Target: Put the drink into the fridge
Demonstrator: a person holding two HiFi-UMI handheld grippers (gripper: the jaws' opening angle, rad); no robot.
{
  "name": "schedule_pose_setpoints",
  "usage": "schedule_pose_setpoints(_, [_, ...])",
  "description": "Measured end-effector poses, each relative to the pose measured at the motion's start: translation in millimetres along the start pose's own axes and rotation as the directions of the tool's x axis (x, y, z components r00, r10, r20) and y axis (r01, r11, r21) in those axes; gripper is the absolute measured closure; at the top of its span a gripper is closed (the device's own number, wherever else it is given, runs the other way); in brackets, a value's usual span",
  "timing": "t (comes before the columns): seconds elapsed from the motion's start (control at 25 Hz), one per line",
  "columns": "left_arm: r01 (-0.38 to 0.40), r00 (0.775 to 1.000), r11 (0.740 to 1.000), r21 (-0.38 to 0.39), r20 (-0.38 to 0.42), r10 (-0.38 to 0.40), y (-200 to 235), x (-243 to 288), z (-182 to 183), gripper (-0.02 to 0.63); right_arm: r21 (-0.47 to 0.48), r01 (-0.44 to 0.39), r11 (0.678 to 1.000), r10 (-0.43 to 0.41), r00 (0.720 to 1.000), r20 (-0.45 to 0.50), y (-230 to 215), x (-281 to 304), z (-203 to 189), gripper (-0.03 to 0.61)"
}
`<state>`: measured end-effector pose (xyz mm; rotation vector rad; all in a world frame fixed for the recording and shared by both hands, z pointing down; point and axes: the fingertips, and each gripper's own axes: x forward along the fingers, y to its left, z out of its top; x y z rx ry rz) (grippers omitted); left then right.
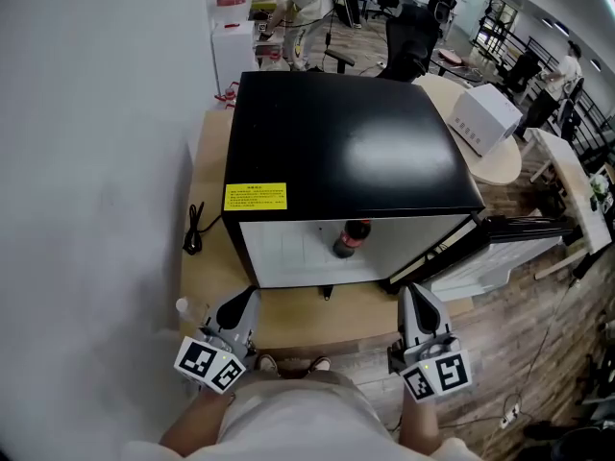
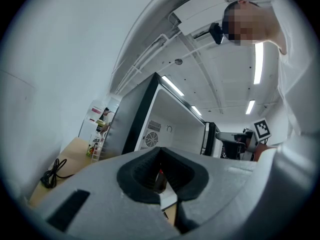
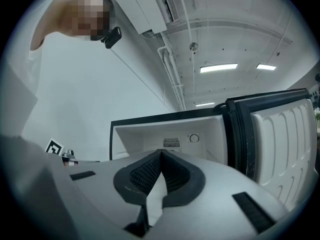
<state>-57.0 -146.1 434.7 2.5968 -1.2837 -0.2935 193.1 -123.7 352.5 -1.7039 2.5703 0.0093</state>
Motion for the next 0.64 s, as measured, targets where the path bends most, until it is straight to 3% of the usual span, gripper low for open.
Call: schedule_pose_setpoints(0.64, [0.007, 1.0, 0.999, -0.032, 0.015, -0.007, 16.4, 3.6, 4.3, 0.601, -0.005, -0.028, 1.0, 0.027, 0.999, -0.018, 13.2, 31.4, -4.0, 0.58])
